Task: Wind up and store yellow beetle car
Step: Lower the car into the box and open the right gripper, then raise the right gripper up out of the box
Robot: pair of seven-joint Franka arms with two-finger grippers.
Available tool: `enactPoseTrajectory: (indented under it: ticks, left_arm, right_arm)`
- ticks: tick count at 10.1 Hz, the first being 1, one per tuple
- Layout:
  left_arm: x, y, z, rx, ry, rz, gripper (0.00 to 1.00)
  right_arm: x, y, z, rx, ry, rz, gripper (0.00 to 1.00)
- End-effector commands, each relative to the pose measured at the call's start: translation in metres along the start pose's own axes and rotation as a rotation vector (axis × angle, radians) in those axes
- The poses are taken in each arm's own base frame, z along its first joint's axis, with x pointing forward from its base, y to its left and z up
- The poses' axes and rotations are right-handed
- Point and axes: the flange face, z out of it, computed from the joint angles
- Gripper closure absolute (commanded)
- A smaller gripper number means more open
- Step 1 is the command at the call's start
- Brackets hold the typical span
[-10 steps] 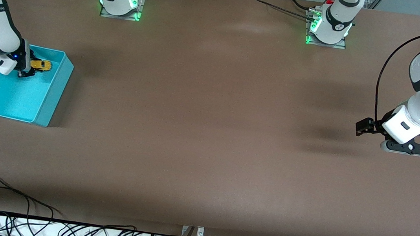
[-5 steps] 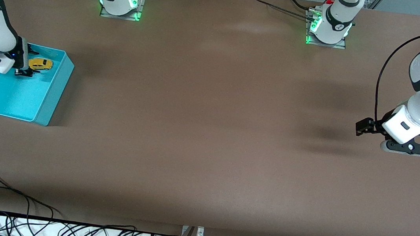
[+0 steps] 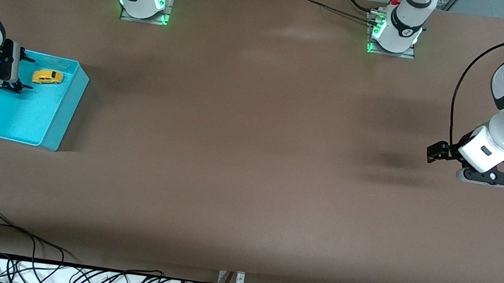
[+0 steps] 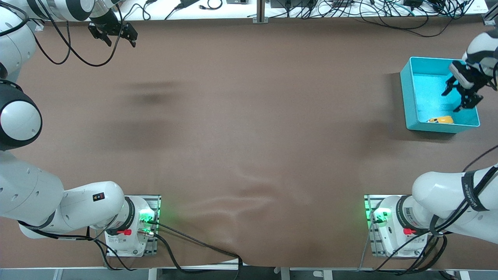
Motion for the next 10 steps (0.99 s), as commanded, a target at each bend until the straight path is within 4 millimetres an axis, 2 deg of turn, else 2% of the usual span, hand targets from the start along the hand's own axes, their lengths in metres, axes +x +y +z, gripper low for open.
enactPoseTrajectory:
  ticks: [1,3,6,8,10]
  left_arm:
    - [-0.002,-0.001,-0.004,-0.021,-0.006,0.016,0.0]
    - [-0.002,-0.001,-0.005,-0.021,-0.004,0.016,0.0]
    - [-0.002,-0.001,-0.005,-0.021,-0.004,0.016,0.0]
    - [-0.002,-0.002,-0.005,-0.02,-0.003,0.015,0.0]
    - [-0.002,-0.002,-0.005,-0.02,-0.003,0.015,0.0]
  right_arm:
    - [0.036,0.013,-0.04,-0.006,0.004,0.181,0.0]
    - [0.088,0.022,-0.077,-0.052,0.091,0.413,0.0]
    - [0.183,0.012,-0.152,-0.102,0.086,0.905,0.0]
    - [0.247,-0.009,-0.185,-0.155,0.103,1.117,0.0]
    - [0.295,-0.041,-0.202,-0.178,0.113,1.328,0.0]
